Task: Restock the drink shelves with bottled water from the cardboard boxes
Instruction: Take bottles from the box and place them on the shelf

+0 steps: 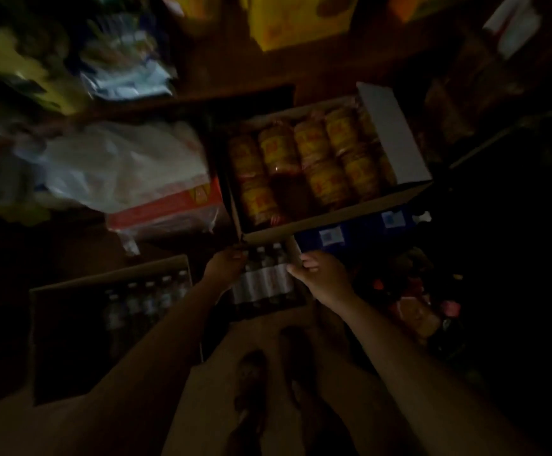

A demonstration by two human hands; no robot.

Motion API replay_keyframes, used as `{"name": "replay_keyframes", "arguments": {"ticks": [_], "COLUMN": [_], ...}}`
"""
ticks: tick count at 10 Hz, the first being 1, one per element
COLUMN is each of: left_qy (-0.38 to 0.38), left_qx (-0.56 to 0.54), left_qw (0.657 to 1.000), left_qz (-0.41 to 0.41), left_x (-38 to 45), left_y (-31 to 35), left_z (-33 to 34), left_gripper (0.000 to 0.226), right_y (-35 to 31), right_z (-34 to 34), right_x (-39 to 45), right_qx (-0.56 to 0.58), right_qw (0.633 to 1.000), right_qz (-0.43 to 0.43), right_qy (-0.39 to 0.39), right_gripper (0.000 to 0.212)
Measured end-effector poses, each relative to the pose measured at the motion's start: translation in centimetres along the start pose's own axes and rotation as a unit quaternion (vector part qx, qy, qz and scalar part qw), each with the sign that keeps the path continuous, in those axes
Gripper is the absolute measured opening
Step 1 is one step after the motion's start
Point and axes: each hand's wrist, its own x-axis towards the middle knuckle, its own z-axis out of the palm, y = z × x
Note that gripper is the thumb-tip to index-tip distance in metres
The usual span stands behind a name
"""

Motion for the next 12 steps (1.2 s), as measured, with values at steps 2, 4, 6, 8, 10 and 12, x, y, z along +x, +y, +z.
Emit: {"name": "replay_keyframes", "arguments": {"ticks": [2, 4, 6, 8, 10, 12], "left_qy": [-0.011, -0.018, -0.034, 0.042, 0.048, -0.028], "left_qx": [-0.019, 0.007, 0.005, 0.007, 0.007, 0.002], "left_qw": [0.999, 1.0, 0.999, 0.999, 0.999, 0.998], "left_qz": [-0.027, -0.005, -0.017, -0.033, -0.003, 0.06], "left_x": [11.9, 22.1, 28.8, 31.9, 32.3, 29.7], "left_y": [-7.3, -12.2, -15.0, -16.9, -16.7, -15.6], "left_z": [5.9, 10.5, 15.2, 17.7, 18.0, 17.3], "left_gripper": [0.026, 0.037, 0.045, 0.044, 0.051, 0.05], "right_y": [7.4, 13.3, 16.6, 17.6, 17.7, 16.9], "right_z": [5.5, 9.1, 11.9, 12.3, 11.6, 11.1], "right_x": [10.4, 18.3, 23.0, 25.7, 26.4, 24.2], "right_qx": [0.024, 0.043, 0.089, 0.118, 0.144, 0.155], "right_qw": [1.0, 0.999, 0.995, 0.991, 0.987, 0.986], "right_qz": [0.004, -0.021, -0.042, -0.066, -0.069, -0.052], "right_qy": [0.01, 0.012, 0.001, -0.002, 0.005, 0.015], "right_gripper": [0.047, 0.044, 0.047, 0.045, 0.045, 0.042]}}
